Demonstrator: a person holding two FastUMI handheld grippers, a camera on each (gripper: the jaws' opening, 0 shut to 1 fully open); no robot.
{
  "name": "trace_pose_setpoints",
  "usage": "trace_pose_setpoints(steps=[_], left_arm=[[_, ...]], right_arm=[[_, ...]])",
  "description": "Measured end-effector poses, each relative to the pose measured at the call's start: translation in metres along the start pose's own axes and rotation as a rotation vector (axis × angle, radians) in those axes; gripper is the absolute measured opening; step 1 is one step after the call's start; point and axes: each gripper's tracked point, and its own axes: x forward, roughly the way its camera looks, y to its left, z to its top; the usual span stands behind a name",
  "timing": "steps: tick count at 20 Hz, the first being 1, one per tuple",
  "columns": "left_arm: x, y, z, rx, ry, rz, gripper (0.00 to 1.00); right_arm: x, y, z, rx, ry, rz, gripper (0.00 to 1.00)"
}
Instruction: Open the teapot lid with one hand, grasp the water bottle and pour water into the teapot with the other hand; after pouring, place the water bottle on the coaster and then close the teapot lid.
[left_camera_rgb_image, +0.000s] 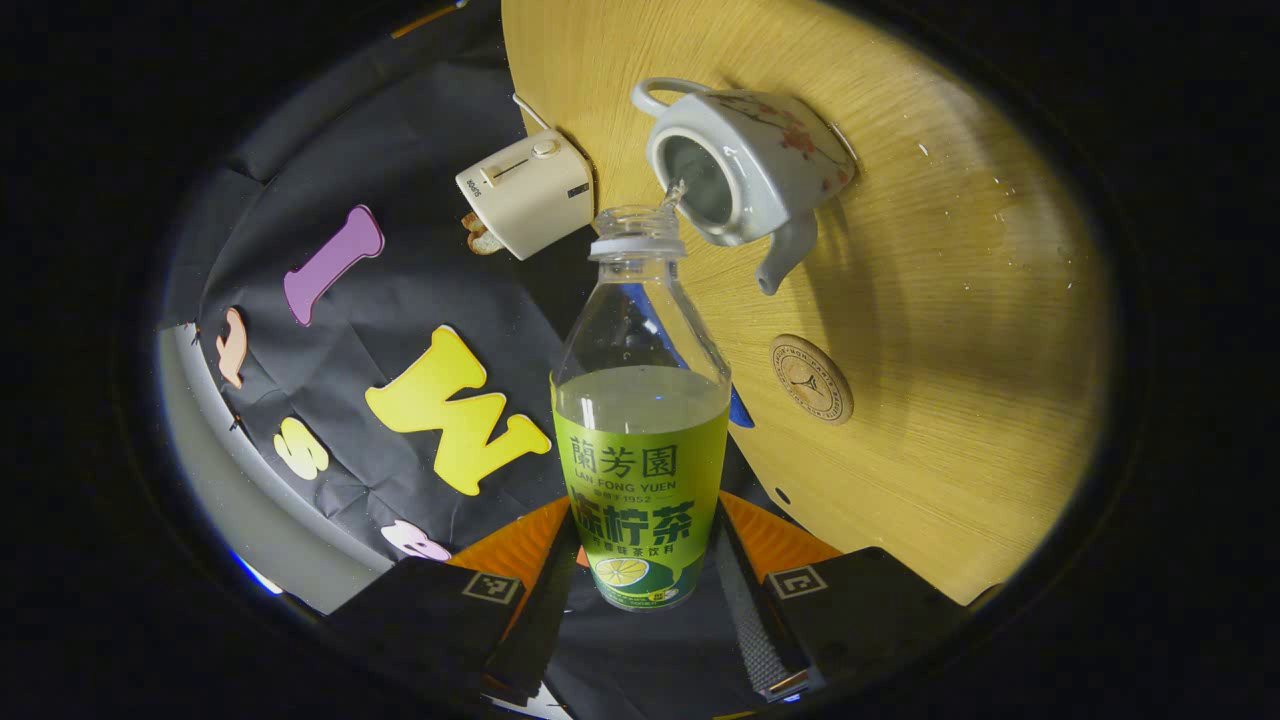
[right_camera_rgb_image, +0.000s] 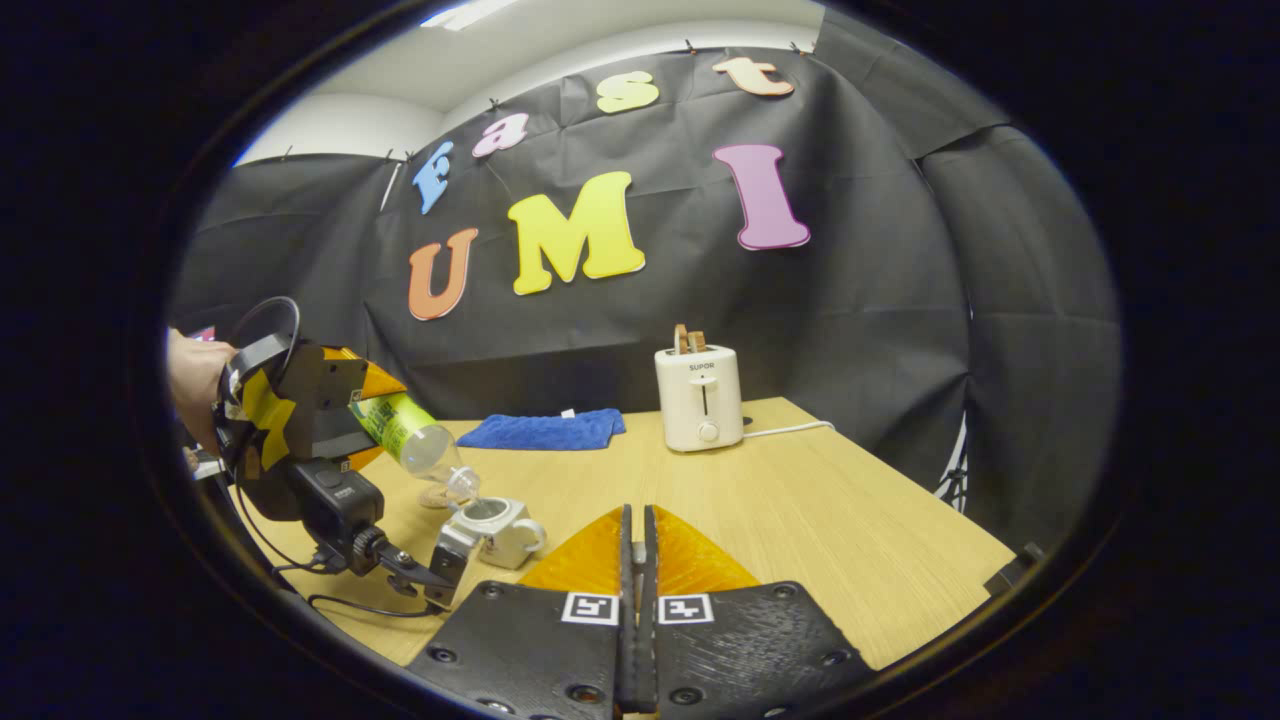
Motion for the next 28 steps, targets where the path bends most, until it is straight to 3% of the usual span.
trace_pose_setpoints(steps=[20, 25, 28], left_arm=[[0.000, 0.013, -0.002, 0.070, 0.006, 0.033, 0.75], [0.000, 0.003, -0.002, -0.035, -0.011, 0.009, 0.74], [-0.001, 0.001, -0.002, -0.177, -0.034, 0.012, 0.74]], right_arm=[[-0.001, -0.007, 0.001, 0.001, -0.001, -0.013, 0.00], [-0.002, -0.011, 0.005, 0.003, -0.016, -0.022, 0.00], [-0.003, -0.011, 0.006, 0.017, -0.021, -0.022, 0.00]])
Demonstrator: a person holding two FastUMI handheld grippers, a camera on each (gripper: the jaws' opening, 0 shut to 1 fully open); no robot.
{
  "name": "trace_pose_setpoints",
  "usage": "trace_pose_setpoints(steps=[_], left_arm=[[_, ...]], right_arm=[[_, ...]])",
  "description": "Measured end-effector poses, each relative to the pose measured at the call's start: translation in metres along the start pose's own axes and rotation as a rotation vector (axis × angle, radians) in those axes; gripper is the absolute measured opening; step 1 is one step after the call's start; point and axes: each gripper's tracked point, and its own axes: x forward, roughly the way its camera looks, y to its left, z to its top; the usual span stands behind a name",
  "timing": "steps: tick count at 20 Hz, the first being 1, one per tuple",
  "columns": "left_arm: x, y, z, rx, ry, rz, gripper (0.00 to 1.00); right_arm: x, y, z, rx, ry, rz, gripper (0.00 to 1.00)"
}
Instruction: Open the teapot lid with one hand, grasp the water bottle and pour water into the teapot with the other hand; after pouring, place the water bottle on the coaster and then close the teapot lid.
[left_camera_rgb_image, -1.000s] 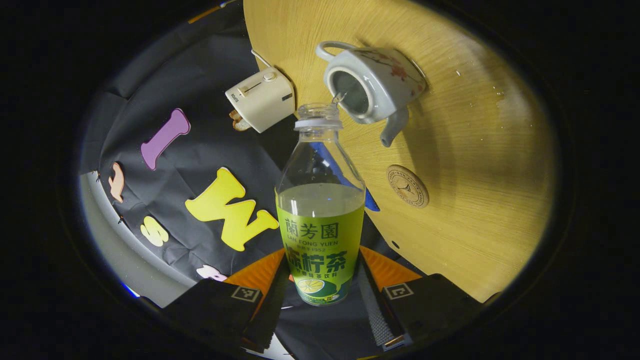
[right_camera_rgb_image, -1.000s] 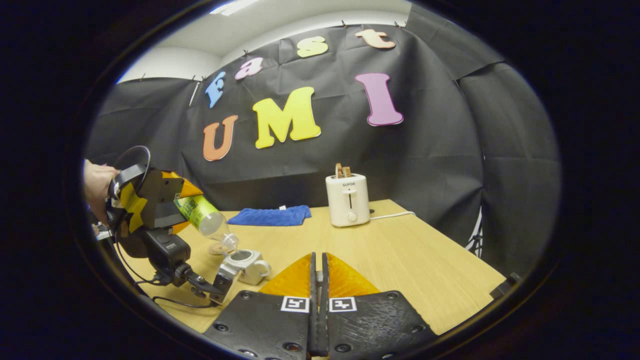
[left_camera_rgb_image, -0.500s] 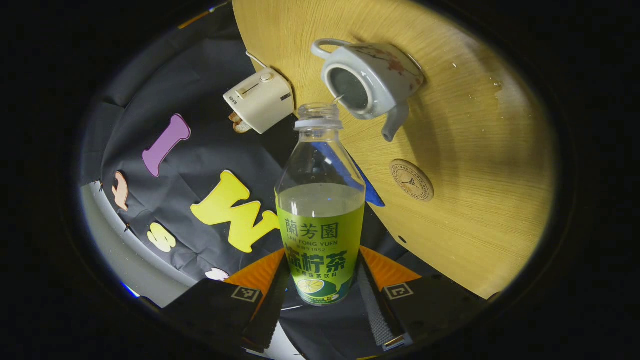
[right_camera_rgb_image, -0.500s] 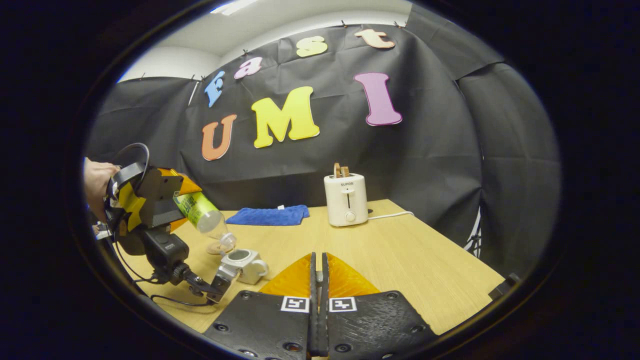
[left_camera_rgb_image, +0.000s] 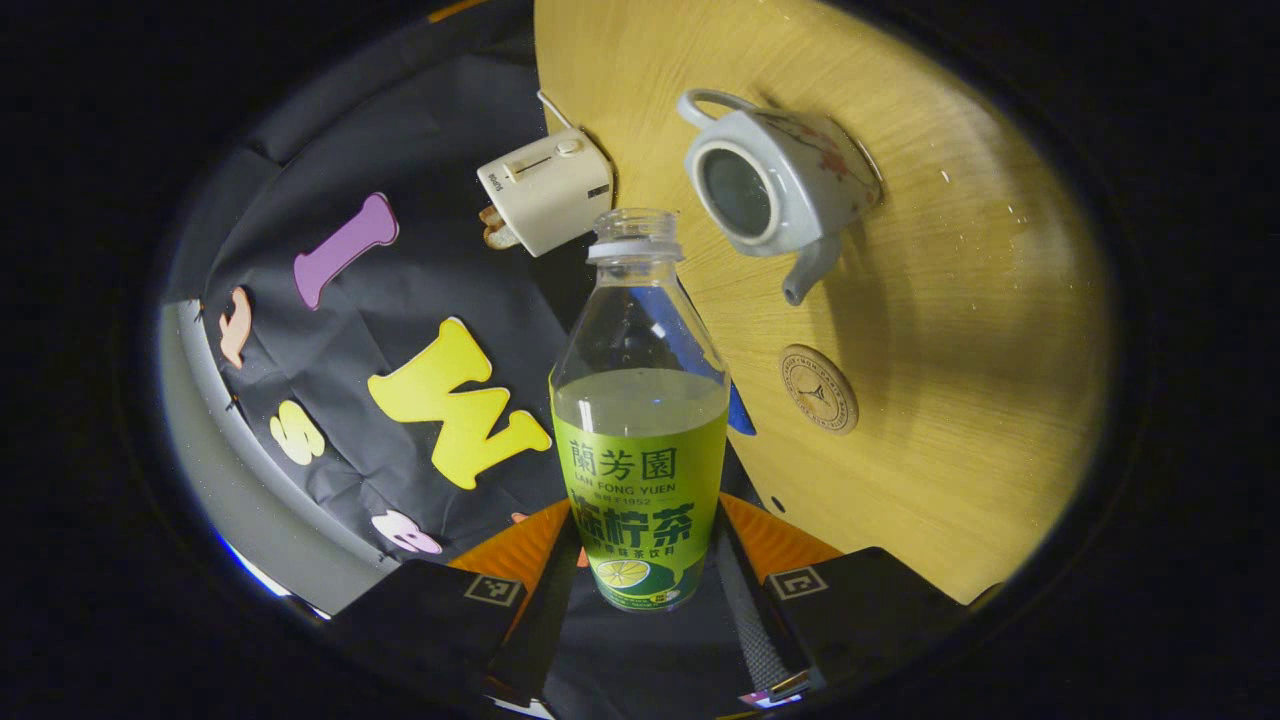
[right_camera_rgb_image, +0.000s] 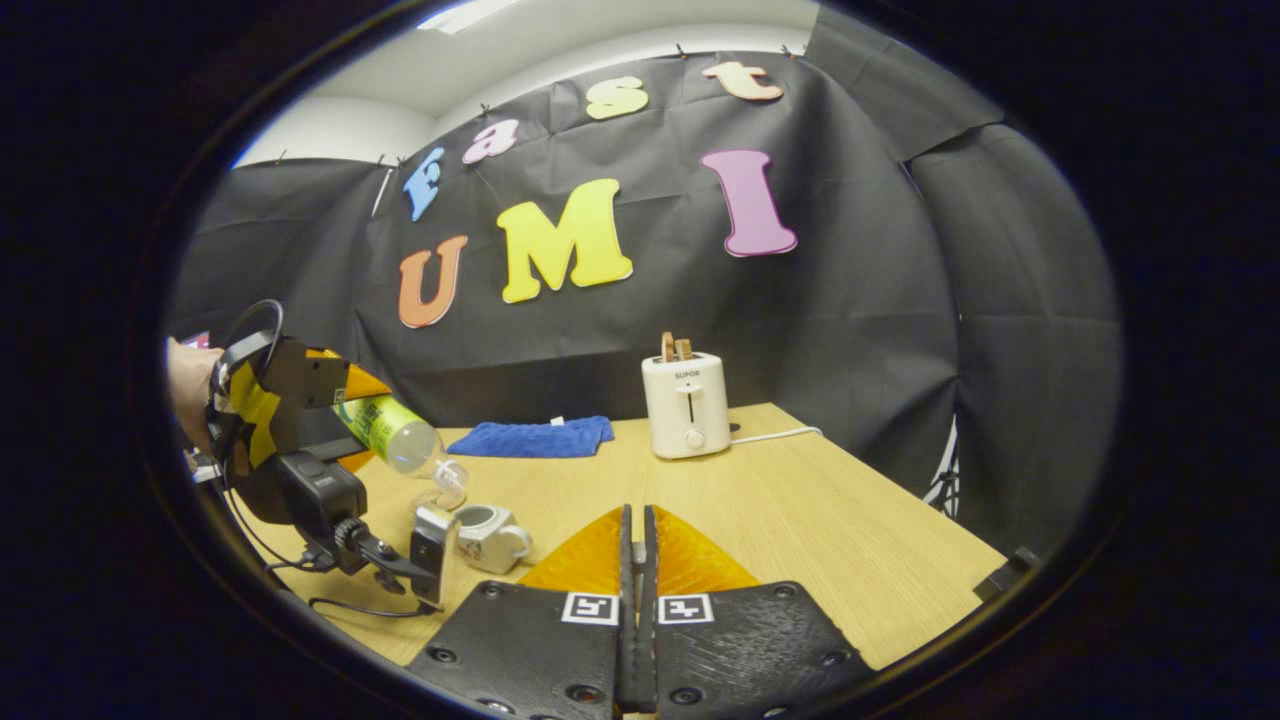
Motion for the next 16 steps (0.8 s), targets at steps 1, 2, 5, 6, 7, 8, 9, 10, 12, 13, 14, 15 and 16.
trace_pose_setpoints(steps=[1, 2, 5, 6, 7, 8, 9, 10, 12, 13, 14, 15, 16], left_arm=[[-0.001, -0.001, 0.000, -0.078, -0.007, 0.001, 0.74], [-0.002, -0.007, -0.001, -0.175, -0.016, -0.017, 0.74], [-0.005, -0.021, 0.005, -0.488, -0.062, -0.088, 0.74], [-0.008, -0.019, 0.003, -0.598, -0.076, -0.100, 0.74], [-0.011, -0.017, 0.001, -0.706, -0.083, -0.101, 0.75], [-0.014, -0.016, -0.001, -0.832, -0.095, -0.108, 0.75], [-0.017, -0.021, 0.001, -0.948, -0.094, -0.142, 0.75], [-0.020, -0.028, 0.005, -1.055, -0.094, -0.186, 0.75], [-0.027, -0.035, 0.006, -1.249, -0.093, -0.215, 0.75], [-0.032, -0.037, 0.008, -1.333, -0.096, -0.221, 0.75], [-0.036, -0.037, 0.009, -1.423, -0.105, -0.221, 0.75], [-0.038, -0.036, 0.013, -1.506, -0.117, -0.233, 0.75], [-0.040, -0.034, 0.014, -1.588, -0.133, -0.234, 0.75]], right_arm=[[-0.001, 0.000, 0.002, 0.005, -0.002, 0.001, 0.00], [-0.001, 0.001, 0.003, 0.006, -0.003, 0.001, 0.00], [-0.006, 0.002, 0.010, -0.002, -0.015, -0.006, 0.00], [-0.009, 0.002, 0.010, -0.003, -0.016, -0.007, 0.00], [-0.011, 0.002, 0.013, -0.005, -0.019, -0.011, 0.00], [-0.014, 0.001, 0.016, -0.007, -0.023, -0.017, 0.00], [-0.016, 0.000, 0.018, -0.010, -0.021, -0.020, 0.00], [-0.020, 0.001, 0.020, -0.014, -0.023, -0.020, 0.00], [-0.027, 0.001, 0.029, -0.030, -0.038, -0.021, 0.00], [-0.028, 0.001, 0.033, -0.039, -0.043, -0.024, 0.00], [-0.030, 0.001, 0.034, -0.045, -0.046, -0.024, 0.00], [-0.031, 0.003, 0.036, -0.048, -0.047, -0.022, 0.00], [-0.032, 0.005, 0.038, -0.048, -0.051, -0.020, 0.00]])
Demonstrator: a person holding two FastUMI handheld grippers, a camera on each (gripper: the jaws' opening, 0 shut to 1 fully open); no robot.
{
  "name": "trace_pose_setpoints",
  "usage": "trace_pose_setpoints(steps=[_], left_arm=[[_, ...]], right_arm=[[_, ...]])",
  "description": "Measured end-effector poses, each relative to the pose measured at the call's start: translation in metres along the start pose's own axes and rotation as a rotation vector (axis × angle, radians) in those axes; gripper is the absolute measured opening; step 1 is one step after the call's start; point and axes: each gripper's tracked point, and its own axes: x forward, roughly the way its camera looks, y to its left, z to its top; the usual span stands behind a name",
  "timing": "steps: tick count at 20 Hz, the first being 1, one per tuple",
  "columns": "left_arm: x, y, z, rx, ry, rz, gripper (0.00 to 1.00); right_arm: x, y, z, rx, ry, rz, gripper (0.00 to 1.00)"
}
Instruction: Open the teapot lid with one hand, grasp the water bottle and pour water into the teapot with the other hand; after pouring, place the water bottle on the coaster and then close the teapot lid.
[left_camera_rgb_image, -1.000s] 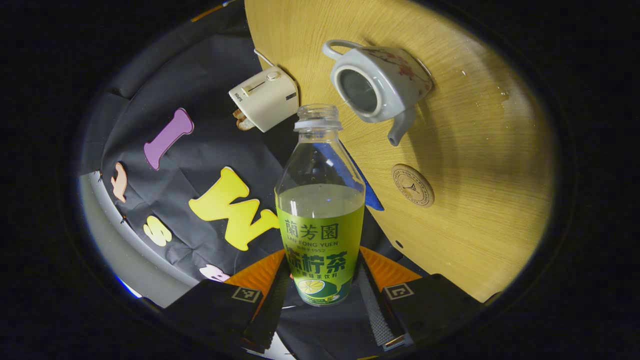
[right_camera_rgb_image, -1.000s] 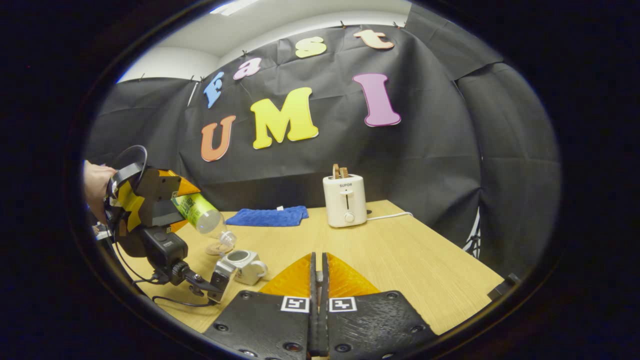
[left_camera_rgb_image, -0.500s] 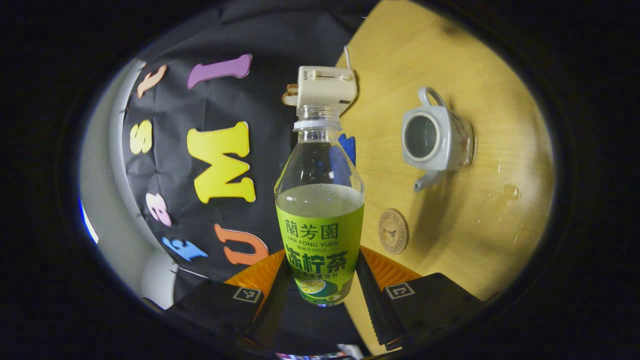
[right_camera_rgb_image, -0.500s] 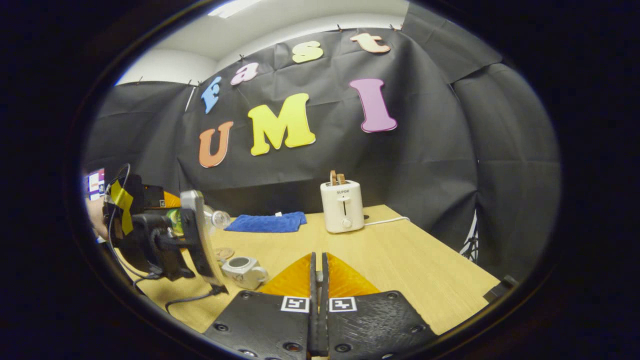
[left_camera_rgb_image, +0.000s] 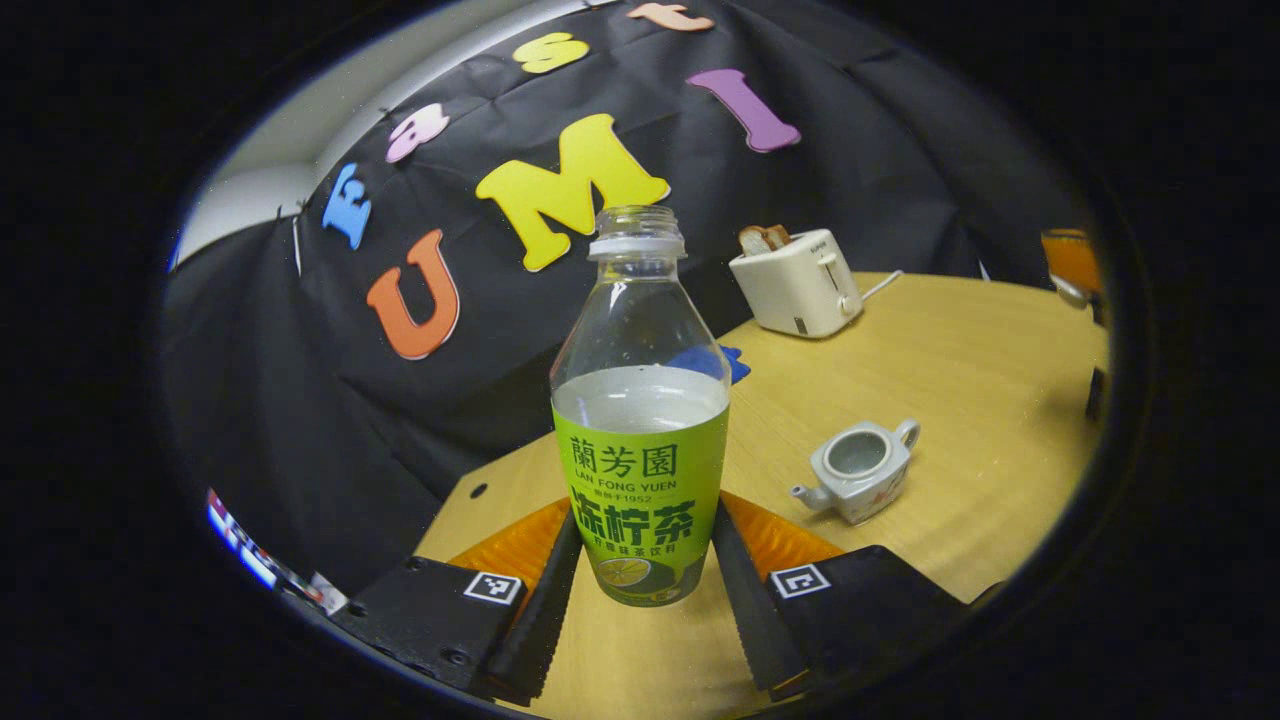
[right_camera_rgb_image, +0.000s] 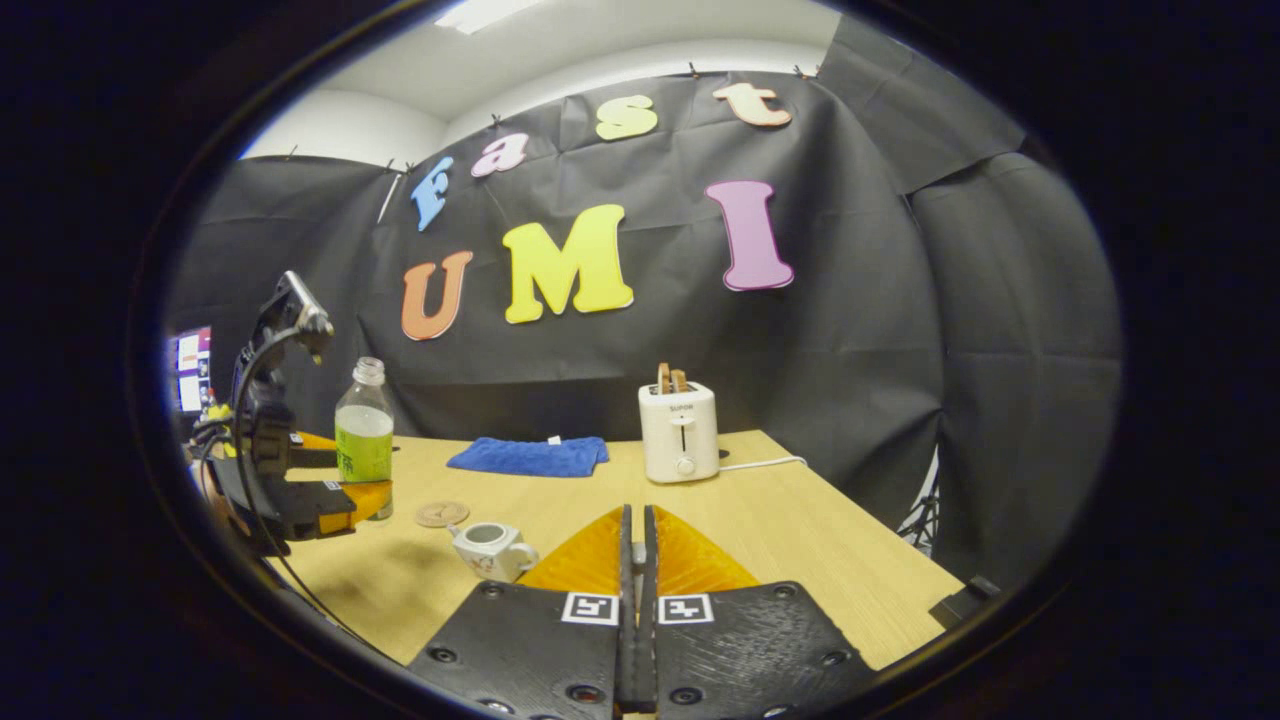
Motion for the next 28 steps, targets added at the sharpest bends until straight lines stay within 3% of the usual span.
trace_pose_setpoints(steps=[3, 5, 11, 18, 20, 28], left_arm=[[0.006, 0.004, 0.009, -0.182, -0.051, -0.017, 0.76], [0.015, 0.010, 0.018, -0.231, -0.081, -0.024, 0.76], [0.058, 0.026, 0.025, -0.232, -0.154, -0.036, 0.75], [0.115, 0.027, -0.006, -0.292, -0.084, -0.093, 0.76], [0.124, 0.029, -0.012, -0.299, -0.074, -0.094, 0.73], [0.143, 0.032, -0.034, -0.290, -0.027, -0.108, 0.78]], right_arm=[[-0.002, 0.006, -0.001, -0.003, 0.002, 0.006, 0.00], [-0.003, 0.009, -0.004, -0.006, 0.010, 0.008, 0.00], [0.003, 0.010, -0.009, -0.012, 0.027, -0.006, 0.00], [0.019, 0.019, -0.027, -0.034, 0.073, -0.012, 0.00], [0.025, 0.019, -0.031, -0.036, 0.085, -0.012, 0.00], [0.039, 0.028, -0.040, -0.038, 0.107, -0.002, 0.00]])
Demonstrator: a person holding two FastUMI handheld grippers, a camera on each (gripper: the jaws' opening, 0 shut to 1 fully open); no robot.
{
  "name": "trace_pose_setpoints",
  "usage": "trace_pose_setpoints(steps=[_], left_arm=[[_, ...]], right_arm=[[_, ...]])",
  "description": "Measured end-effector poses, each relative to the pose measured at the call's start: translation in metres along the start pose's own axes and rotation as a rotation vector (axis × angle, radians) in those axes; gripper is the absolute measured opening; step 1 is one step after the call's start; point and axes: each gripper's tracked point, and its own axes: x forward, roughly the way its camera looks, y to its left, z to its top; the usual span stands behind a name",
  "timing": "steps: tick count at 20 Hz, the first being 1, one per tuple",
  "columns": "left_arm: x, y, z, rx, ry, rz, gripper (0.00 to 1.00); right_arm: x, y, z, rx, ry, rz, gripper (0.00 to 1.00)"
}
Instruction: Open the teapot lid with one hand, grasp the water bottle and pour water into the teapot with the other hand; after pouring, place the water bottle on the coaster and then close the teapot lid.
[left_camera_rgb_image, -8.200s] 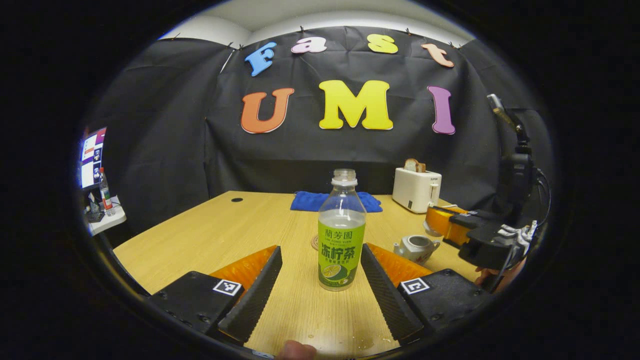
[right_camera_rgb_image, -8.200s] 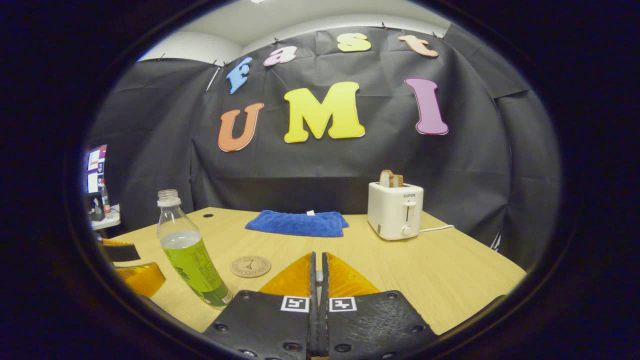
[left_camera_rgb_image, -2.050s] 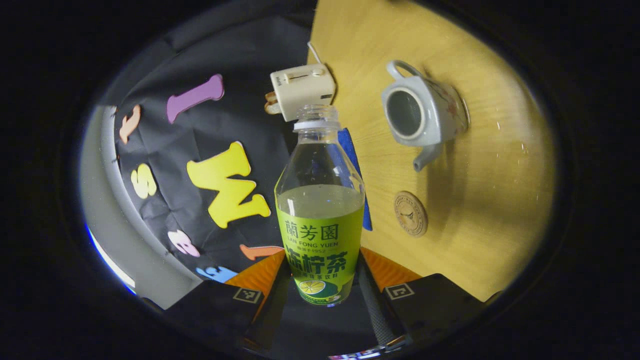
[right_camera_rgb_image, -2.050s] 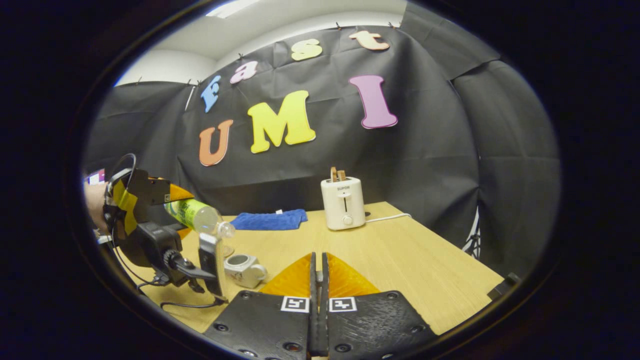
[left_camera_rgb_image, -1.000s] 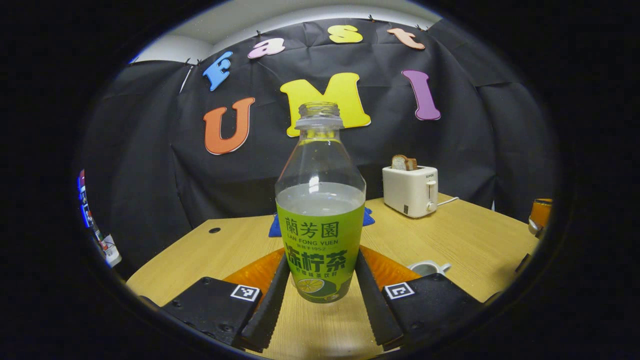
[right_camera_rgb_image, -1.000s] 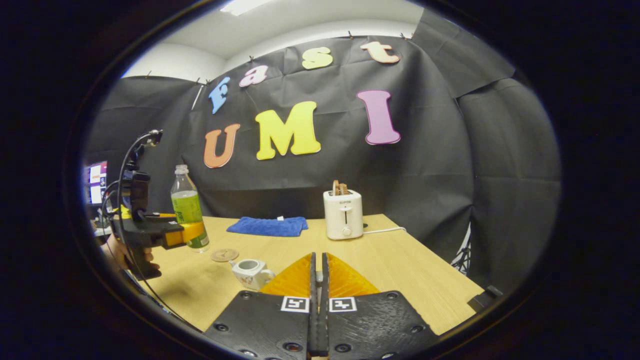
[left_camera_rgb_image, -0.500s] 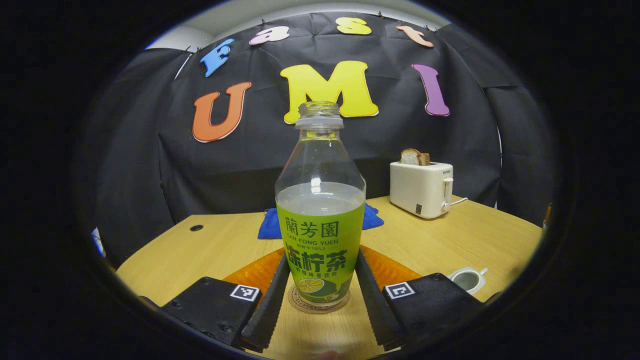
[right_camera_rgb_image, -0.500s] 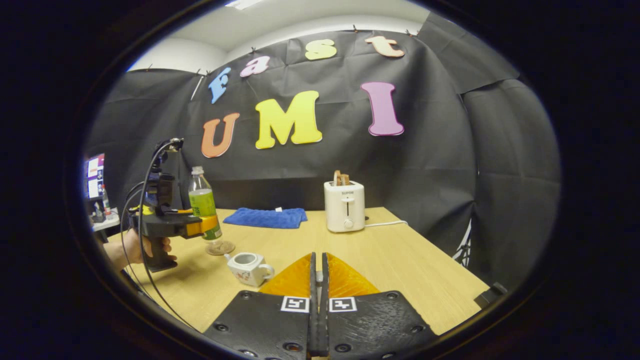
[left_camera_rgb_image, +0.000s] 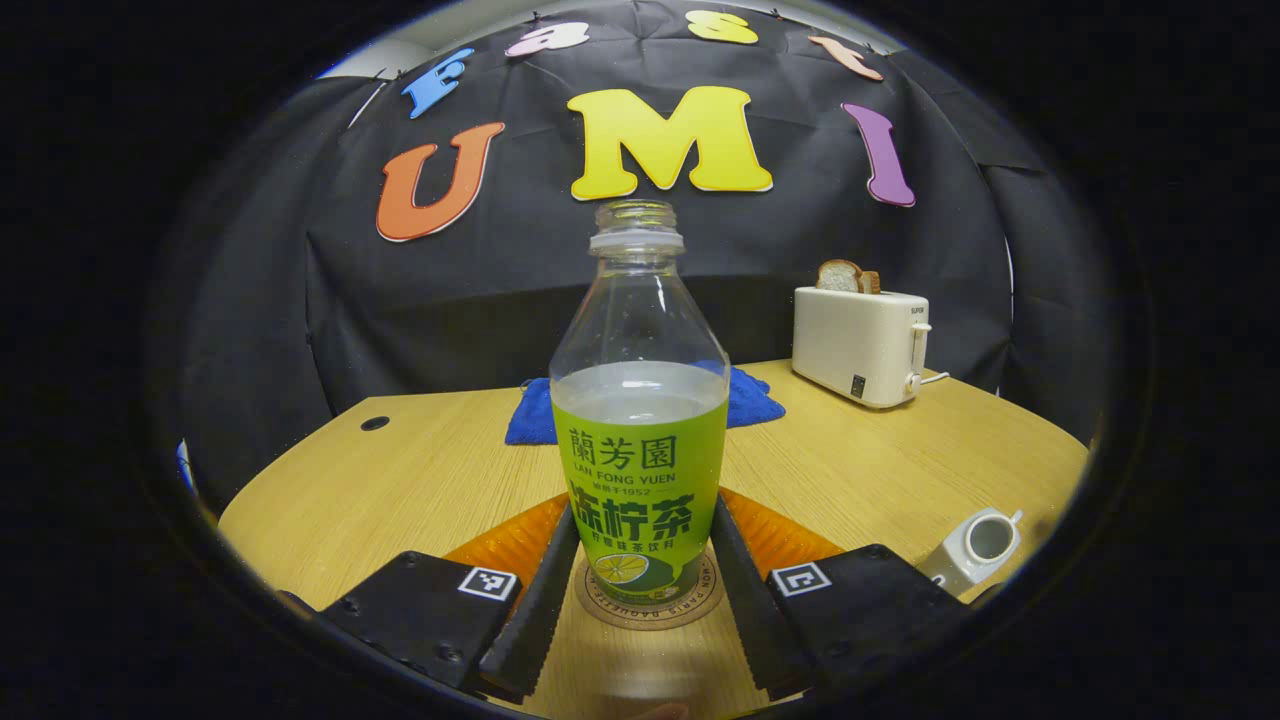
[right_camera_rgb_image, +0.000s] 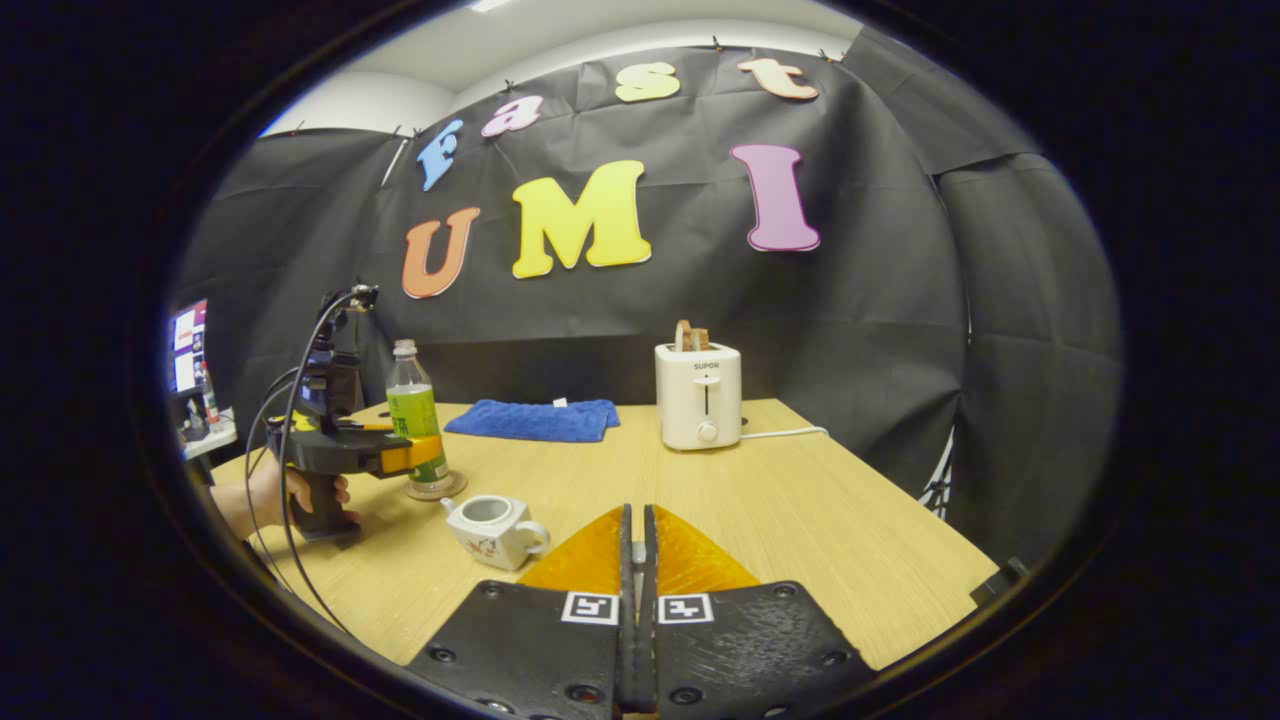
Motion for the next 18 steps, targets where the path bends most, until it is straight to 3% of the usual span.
trace_pose_setpoints(steps=[1, 5, 6, 7, 18], left_arm=[[0.000, 0.001, -0.001, -0.001, 0.006, 0.002, 0.75], [-0.003, -0.002, -0.002, -0.006, 0.018, -0.015, 0.80], [-0.003, -0.003, -0.003, -0.008, 0.023, -0.021, 0.84], [-0.005, -0.003, -0.002, -0.008, 0.023, -0.023, 1.00], [-0.051, 0.006, -0.012, 0.007, 0.036, 0.022, 1.00]], right_arm=[[0.000, 0.001, 0.000, -0.003, -0.002, 0.000, 0.00], [-0.003, 0.001, 0.001, -0.009, -0.007, -0.003, 0.00], [-0.003, 0.002, 0.002, -0.008, -0.007, -0.002, 0.00], [-0.003, 0.003, 0.002, -0.009, -0.009, -0.002, 0.00], [0.000, 0.026, 0.018, -0.029, -0.047, 0.057, 0.00]])
